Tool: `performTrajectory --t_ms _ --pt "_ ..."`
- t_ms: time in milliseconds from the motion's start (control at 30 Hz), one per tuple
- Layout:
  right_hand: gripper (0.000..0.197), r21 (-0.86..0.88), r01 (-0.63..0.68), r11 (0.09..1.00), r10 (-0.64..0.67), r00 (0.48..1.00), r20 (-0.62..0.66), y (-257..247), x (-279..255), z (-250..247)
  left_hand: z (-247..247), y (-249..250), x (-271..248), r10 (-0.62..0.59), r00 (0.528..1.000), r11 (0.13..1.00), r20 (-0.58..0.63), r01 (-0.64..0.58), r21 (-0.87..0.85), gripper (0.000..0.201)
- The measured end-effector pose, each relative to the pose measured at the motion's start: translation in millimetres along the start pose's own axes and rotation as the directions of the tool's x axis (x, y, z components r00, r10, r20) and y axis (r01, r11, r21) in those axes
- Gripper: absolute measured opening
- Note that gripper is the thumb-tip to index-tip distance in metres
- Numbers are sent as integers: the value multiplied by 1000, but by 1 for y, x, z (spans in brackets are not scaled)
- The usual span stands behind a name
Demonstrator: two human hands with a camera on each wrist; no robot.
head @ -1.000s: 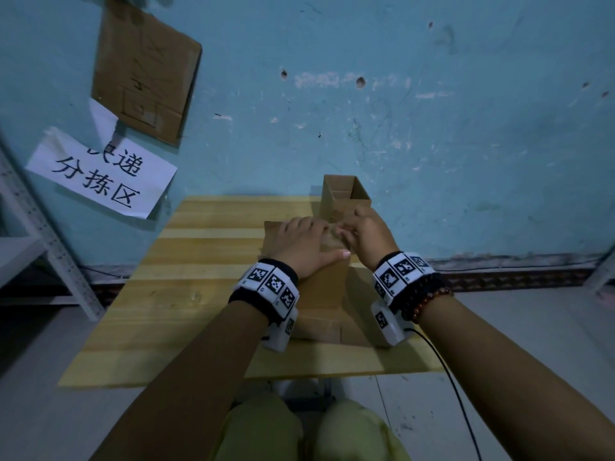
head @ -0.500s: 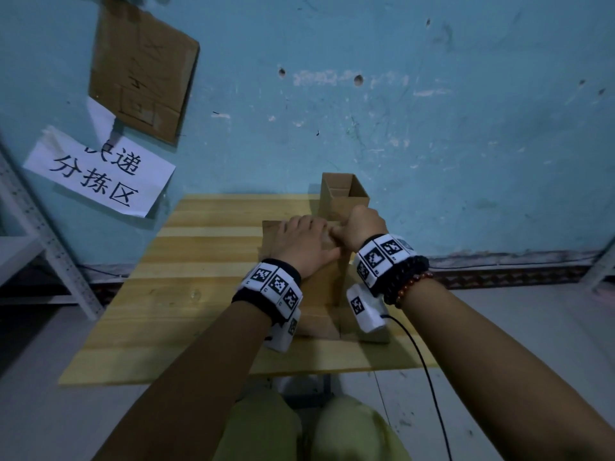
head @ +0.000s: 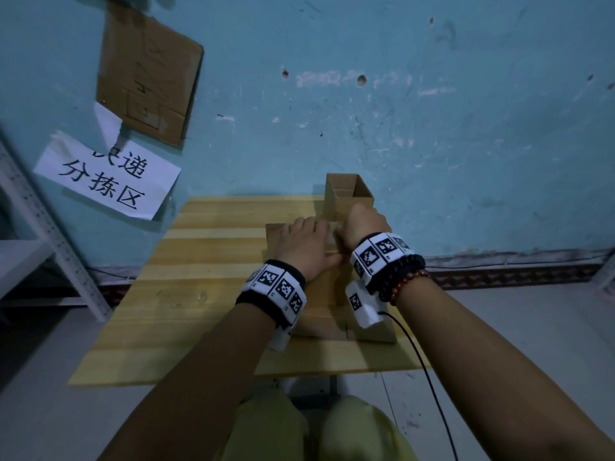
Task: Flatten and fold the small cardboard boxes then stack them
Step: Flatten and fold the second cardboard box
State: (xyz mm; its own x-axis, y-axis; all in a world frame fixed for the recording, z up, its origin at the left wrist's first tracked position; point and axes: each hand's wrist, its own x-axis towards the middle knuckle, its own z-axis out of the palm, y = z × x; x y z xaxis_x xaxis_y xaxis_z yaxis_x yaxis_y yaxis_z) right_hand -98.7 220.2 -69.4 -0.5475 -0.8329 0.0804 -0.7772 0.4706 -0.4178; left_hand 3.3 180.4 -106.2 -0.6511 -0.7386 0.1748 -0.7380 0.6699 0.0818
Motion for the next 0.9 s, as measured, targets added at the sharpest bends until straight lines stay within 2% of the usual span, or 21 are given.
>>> performTrajectory --t_ms 133,533,800,900 --pt "33 2 -5 1000 5 1000 17 3 5 -5 0 1 1 2 1000 1000 -8 -2 2 66" --pt "23 -137 92 986 -89 996 25 11 9 -2 -1 2 -1 -6 1000 1000 7 6 17 78" --pt "25 -339 262 903 -303 950 -74 13 -4 8 -2 4 -4 -30 1000 998 -1 30 54 75" --pt "25 -341 307 889 -359 928 -100 17 -6 12 -2 4 -4 -28 1000 998 2 28 63 75"
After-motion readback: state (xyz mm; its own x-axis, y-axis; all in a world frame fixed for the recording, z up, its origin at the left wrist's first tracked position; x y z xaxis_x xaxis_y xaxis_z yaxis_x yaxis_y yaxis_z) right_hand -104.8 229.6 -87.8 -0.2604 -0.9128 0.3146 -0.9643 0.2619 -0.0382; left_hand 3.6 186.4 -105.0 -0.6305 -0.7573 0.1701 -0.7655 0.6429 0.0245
